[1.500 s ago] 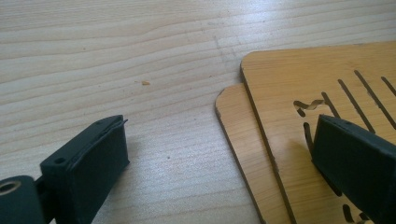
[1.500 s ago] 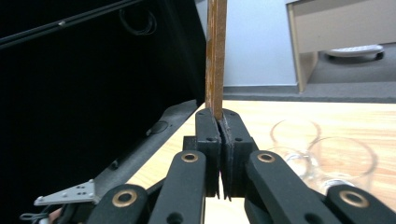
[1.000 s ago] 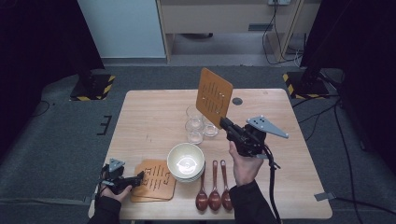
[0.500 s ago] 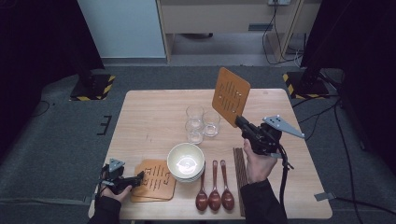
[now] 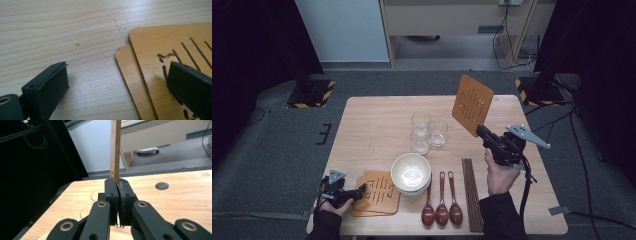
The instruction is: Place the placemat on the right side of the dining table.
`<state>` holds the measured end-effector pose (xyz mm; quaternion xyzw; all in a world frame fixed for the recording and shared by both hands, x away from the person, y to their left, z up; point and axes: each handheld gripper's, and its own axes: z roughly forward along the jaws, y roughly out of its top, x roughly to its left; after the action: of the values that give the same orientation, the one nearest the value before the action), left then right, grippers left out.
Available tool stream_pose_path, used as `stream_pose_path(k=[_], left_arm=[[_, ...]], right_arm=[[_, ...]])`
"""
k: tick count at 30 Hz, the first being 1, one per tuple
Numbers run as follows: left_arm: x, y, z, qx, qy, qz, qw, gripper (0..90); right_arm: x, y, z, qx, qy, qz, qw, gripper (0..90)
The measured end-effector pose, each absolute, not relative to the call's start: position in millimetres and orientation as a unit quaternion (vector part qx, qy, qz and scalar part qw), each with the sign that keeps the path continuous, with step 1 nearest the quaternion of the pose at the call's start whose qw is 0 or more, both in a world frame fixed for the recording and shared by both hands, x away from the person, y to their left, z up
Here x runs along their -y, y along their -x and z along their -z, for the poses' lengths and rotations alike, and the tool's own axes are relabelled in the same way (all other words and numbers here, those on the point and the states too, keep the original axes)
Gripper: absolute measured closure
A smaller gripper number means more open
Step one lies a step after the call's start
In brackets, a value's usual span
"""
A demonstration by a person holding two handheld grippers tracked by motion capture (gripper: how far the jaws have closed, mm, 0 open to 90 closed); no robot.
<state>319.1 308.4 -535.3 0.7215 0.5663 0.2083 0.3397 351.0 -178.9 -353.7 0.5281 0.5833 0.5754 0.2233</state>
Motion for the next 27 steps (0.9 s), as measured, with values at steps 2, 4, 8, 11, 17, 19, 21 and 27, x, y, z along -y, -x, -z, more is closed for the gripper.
stream_pose_path(k=[2, 4, 8, 11, 17, 19, 21, 27], left_arm=[[-308, -319, 535, -0.566, -0.722, -0.208, 0.340, 2.6], [-308, -319, 535, -0.566, -0.722, -0.208, 0.340, 2.6], [-308, -319, 535, -0.566, -0.722, -0.208, 0.340, 2.6], [-308, -319, 535, -0.566, -0.722, -0.208, 0.339, 2.6], [-308, -319, 535, -0.566, -0.722, -0.208, 0.339, 2.6], [-308, -319, 535, -0.566, -0.722, -0.208, 0.339, 2.6], [-308, -319, 535, -0.566, -0.722, -0.208, 0.340, 2.6], [-308, -319, 535, -0.566, -0.722, -0.208, 0.339, 2.6]], right_arm=[[184, -351, 355, -0.582, -0.532, -0.573, 0.225, 87.8], [189, -352, 356, -0.580, -0.536, -0.570, 0.226, 87.9], [198, -352, 358, -0.579, -0.544, -0.563, 0.230, 87.8], [205, -351, 361, -0.578, -0.548, -0.556, 0.235, 87.9], [217, -352, 368, -0.576, -0.561, -0.546, 0.238, 87.9], [221, -352, 371, -0.576, -0.564, -0.542, 0.237, 87.9], [224, -352, 373, -0.577, -0.568, -0.538, 0.237, 87.9], [234, -351, 381, -0.574, -0.577, -0.529, 0.238, 87.9]])
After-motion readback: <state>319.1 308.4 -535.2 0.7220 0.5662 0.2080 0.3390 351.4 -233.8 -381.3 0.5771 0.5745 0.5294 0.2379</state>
